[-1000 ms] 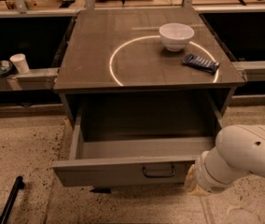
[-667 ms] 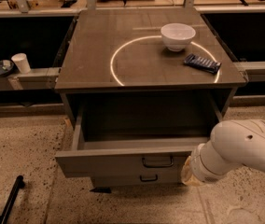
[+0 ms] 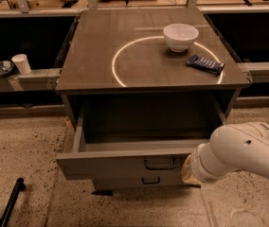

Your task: Close top drawer

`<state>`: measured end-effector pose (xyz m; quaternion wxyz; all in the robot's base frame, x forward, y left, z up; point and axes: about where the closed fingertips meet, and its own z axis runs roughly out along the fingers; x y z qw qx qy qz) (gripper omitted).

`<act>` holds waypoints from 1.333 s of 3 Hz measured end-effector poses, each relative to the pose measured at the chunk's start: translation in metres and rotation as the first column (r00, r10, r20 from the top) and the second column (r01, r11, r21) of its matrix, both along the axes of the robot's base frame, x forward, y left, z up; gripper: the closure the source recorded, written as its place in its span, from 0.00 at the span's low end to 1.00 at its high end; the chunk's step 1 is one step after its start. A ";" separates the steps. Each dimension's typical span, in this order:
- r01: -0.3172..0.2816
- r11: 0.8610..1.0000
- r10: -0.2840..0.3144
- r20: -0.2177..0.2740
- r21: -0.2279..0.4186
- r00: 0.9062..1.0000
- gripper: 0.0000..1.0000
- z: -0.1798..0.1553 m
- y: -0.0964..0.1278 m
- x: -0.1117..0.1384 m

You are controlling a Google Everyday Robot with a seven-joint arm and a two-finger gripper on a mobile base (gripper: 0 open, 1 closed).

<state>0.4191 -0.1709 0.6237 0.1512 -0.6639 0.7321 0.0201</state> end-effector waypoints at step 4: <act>0.062 0.993 -0.078 0.174 0.097 0.982 1.00 -0.005 -0.023 0.061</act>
Offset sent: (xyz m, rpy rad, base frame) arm 0.0963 -0.0381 -0.0062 0.1594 -0.2649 -0.1158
